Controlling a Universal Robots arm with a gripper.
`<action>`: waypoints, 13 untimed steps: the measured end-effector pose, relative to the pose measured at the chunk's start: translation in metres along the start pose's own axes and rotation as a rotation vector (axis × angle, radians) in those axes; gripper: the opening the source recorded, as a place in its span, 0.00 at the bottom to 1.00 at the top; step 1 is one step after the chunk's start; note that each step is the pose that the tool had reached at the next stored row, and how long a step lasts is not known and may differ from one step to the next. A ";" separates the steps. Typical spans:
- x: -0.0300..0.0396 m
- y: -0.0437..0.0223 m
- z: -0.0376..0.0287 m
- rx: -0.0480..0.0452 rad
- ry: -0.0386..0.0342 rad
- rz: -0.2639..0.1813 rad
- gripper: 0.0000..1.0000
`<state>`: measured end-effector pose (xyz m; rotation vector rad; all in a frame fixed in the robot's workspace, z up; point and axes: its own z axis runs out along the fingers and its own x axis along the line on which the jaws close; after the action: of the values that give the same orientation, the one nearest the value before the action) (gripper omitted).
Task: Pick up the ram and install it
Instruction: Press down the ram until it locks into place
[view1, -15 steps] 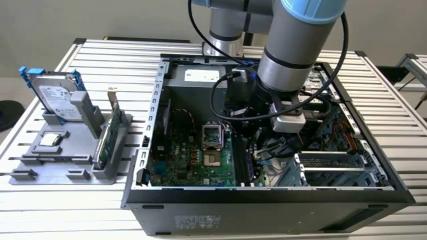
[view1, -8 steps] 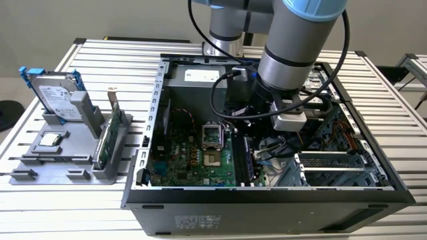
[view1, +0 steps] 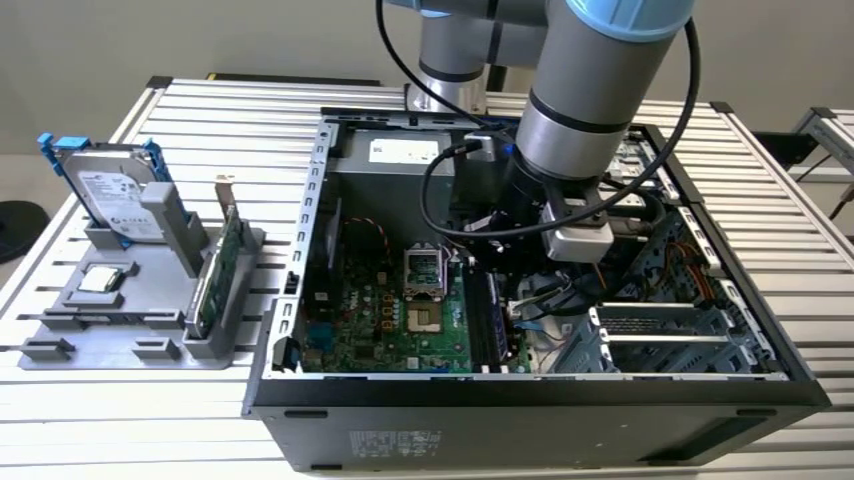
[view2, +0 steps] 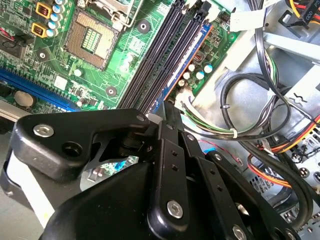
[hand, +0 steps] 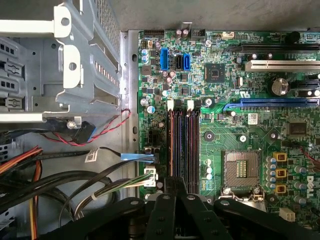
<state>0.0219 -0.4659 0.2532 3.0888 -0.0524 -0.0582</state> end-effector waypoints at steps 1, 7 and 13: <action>0.0000 0.0000 -0.0001 -0.0001 0.0000 0.000 0.00; 0.0000 0.0000 -0.0002 0.0000 0.0001 -0.002 0.00; -0.0002 0.0000 -0.0002 -0.0017 0.0023 -0.045 0.00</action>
<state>0.0217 -0.4659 0.2534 3.0883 0.0169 -0.0565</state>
